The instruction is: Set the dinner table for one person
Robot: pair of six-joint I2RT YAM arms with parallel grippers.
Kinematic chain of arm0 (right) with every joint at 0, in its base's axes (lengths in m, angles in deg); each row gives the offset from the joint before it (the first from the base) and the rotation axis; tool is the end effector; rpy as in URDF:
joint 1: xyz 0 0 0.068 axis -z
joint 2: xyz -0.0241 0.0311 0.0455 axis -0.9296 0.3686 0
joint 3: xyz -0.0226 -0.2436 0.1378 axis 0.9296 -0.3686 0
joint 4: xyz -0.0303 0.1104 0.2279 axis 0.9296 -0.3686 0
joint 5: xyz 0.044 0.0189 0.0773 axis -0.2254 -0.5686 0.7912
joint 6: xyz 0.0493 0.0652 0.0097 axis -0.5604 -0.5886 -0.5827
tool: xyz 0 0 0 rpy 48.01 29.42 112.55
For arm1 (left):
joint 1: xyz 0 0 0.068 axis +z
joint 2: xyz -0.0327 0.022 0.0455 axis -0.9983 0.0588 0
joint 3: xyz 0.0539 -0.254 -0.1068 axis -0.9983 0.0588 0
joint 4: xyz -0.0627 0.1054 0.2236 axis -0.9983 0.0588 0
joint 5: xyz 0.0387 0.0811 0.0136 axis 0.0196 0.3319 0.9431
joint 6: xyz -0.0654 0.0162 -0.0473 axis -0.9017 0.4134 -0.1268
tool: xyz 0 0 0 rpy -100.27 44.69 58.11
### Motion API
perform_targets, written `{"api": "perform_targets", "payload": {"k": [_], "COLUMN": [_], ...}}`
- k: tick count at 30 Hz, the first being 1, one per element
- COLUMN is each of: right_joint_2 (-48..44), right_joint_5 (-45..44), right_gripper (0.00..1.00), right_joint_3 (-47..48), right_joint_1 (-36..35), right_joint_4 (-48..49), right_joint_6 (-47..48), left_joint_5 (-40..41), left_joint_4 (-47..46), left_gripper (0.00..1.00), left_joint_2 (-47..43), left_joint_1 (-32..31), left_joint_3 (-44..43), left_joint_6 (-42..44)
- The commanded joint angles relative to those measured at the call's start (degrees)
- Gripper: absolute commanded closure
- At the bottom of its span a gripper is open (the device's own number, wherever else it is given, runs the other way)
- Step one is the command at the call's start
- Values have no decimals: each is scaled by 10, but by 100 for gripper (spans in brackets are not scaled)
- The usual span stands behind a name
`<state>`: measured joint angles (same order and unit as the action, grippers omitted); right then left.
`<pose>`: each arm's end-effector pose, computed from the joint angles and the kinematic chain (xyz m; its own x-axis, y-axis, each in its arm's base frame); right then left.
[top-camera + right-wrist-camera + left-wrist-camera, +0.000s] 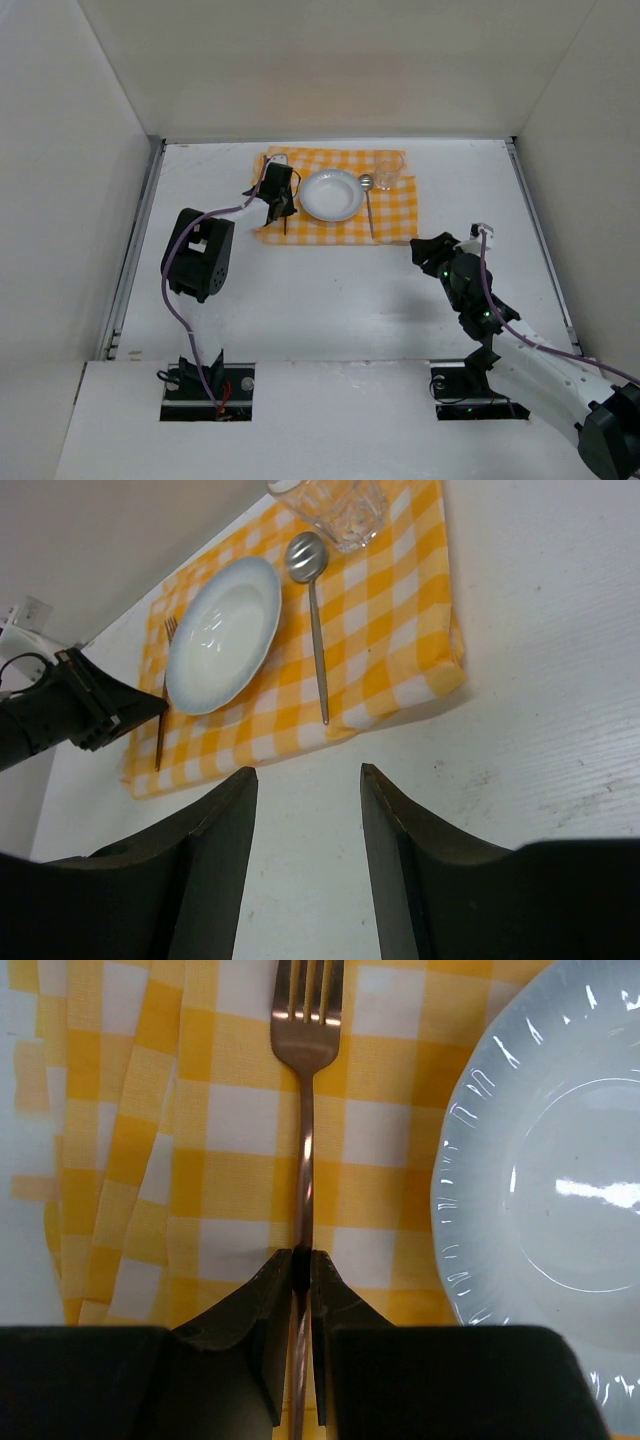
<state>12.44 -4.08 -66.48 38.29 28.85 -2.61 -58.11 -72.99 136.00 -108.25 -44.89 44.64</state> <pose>0.1855 0.0767 0.2226 -0.2392 0.5822 -0.7771 0.0119 0.8020 0.5972 0.4341 -0.1593 0.1703 -0.6138 -0.0891 -0.7844 0.0525 0.9868 -0.1532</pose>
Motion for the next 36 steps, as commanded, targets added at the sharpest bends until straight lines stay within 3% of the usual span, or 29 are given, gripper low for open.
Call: {"api": "perform_targets", "payload": {"k": [1, 4, 14, 17, 22, 25, 27, 30, 36], "right_joint_2": [2, 3, 14, 29, 50, 59, 73, 99, 142], "right_joint_5": [4, 4, 4, 4, 2, -5, -10, -26, -43], "right_gripper": [48, 48, 48, 52, 81, 82, 78, 62, 45], "right_joint_3": [11, 11, 11, 14, 21, 22, 23, 19, 20], "right_joint_1": [-6, -6, -7, -13, -24, -25, -26, -31, -31], "right_joint_4": [41, 41, 48, 53, 54, 54, 59, 80, 96], "right_joint_6": [8, 8, 8, 9, 13, 13, 13, 12, 15], "left_joint_5": [-24, -11, 77, 102, 133, 137, 145, 160, 173], "left_joint_4": [15, 14, 13, 6, -9, -1, 14, 51, 135], "left_gripper": [94, 88, 44, 41, 39, 39, 39, 39, 18], "left_joint_2": [-5, -8, -140, -206, -348, -435, -494, -583, -721], "left_joint_1": [5, 6, -10, -20, -38, -51, -61, -72, -103], "left_joint_3": [-22, -14, 58, 100, 225, 317, 380, 460, 539], "left_joint_6": [9, 7, -27, -48, -109, -157, -195, -244, -292]}}
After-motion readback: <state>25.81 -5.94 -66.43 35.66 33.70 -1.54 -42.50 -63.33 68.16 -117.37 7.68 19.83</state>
